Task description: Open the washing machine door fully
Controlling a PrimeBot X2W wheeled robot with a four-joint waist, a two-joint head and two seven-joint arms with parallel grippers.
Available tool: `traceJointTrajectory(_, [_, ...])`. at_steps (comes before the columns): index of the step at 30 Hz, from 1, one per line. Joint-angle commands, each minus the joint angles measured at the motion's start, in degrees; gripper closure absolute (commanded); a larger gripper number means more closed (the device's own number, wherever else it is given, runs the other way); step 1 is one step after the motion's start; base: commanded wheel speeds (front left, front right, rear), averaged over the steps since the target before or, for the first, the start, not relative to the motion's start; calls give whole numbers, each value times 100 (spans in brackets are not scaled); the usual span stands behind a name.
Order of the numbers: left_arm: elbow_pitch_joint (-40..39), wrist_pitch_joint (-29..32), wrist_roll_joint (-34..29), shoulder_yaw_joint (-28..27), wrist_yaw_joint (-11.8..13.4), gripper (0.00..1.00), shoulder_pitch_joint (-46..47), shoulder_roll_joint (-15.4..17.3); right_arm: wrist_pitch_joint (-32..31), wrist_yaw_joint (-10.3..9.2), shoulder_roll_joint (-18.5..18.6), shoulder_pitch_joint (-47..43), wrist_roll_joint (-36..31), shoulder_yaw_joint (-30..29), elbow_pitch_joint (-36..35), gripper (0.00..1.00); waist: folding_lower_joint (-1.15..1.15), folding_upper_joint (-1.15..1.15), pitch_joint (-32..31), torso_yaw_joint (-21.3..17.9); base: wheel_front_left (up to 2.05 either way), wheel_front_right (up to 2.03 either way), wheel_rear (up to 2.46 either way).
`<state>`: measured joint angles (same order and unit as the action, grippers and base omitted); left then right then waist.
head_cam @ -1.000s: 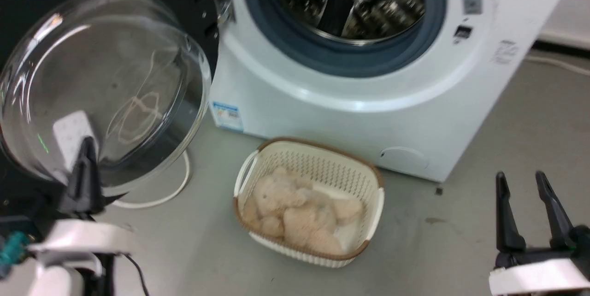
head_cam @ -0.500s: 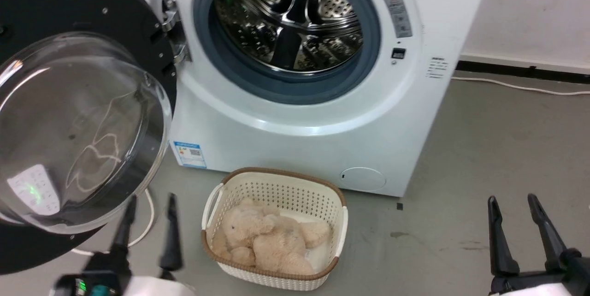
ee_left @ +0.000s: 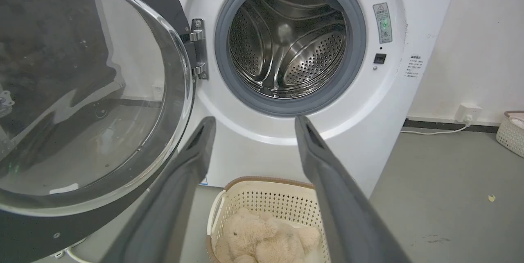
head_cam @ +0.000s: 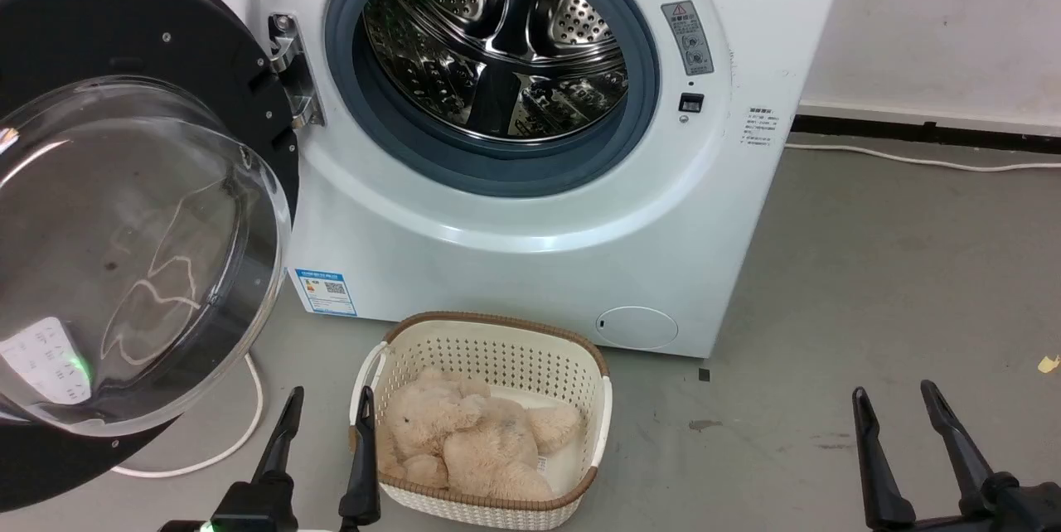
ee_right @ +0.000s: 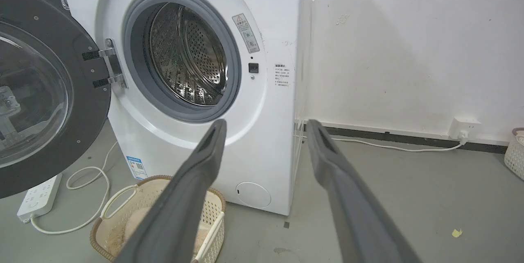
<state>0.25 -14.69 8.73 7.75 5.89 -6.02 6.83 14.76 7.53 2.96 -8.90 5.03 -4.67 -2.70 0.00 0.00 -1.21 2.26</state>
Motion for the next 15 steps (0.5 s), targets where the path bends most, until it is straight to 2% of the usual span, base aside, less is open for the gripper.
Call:
traceJointTrajectory(1, [19, -30, -23, -11, -7, 0, -54, -1, 24, -4, -8, -33, 19, 9, -3, 0, 0, 0, 10, 2, 0, 0, 0])
traceJointTrajectory(15, [45, -30, -130, 84, -88, 0, 0, 115, 24, -4, -8, -8, 45, 5, 58, 0, 0, 0, 38, -8, 0, 0, 0])
